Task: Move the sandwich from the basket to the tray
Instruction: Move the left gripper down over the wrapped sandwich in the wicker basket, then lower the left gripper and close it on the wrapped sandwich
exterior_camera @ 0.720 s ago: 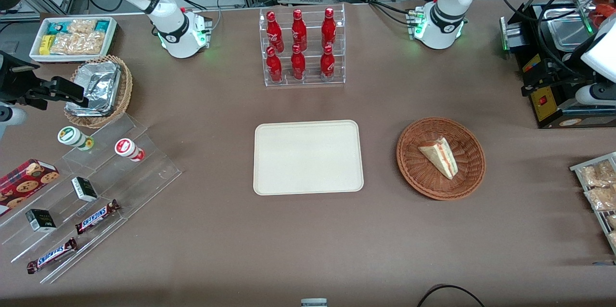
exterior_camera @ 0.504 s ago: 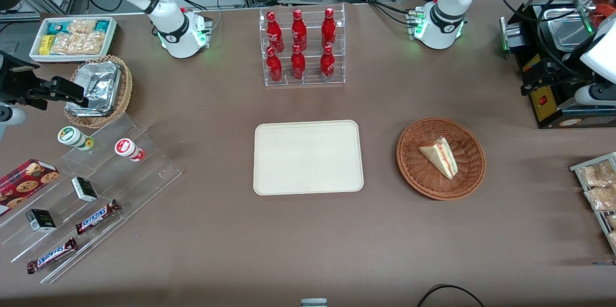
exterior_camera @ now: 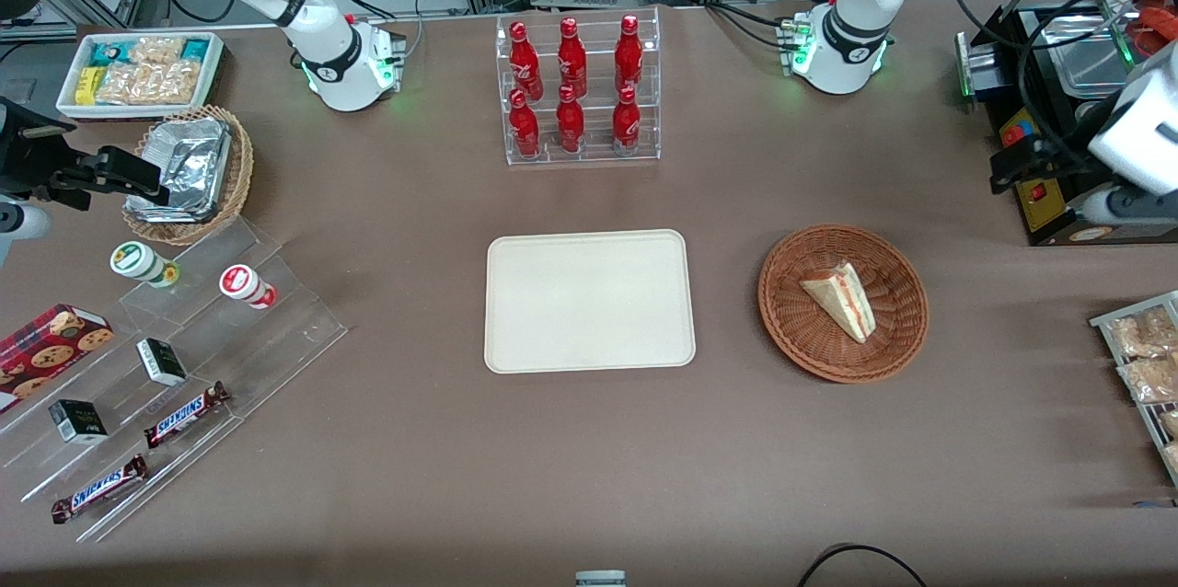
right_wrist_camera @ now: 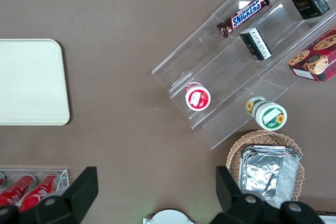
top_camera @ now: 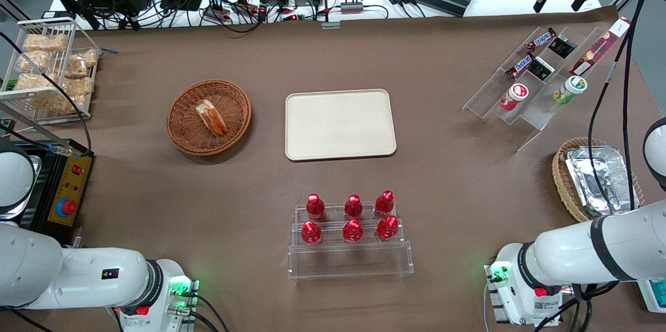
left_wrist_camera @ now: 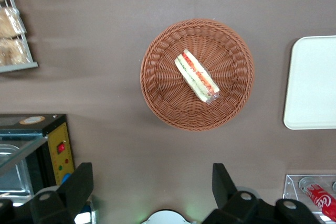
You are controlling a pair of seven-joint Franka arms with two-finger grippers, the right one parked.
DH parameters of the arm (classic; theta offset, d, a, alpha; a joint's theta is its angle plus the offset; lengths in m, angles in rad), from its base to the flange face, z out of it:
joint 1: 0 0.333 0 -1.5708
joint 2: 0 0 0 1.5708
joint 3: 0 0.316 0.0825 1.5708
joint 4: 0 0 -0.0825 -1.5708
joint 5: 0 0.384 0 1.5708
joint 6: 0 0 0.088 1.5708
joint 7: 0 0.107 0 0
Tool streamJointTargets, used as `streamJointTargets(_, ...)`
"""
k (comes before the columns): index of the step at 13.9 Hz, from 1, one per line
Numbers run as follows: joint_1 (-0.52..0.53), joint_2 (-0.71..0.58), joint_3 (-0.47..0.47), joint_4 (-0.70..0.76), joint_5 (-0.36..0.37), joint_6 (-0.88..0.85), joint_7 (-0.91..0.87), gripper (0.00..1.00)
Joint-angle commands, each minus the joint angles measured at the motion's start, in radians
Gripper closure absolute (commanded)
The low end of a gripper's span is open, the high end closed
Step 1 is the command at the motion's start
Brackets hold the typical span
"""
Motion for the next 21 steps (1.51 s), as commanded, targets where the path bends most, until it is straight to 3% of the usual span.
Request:
streamJointTargets(1, -0.011, -0.007, -0.010, -0.116, 0.017, 0.120, -0.119, 0.00)
streamJointTargets(10, -0.045, -0.050, -0.070, -0.533, 0.008, 0.622, -0.610, 0.00)
streamJointTargets(14, -0.079, -0.034, -0.073, -0.702, 0.008, 0.870, -0.702, 0.00)
streamJointTargets(21, -0.089, 0.100, -0.071, -0.715, 0.019, 0.918, -0.724, 0.00)
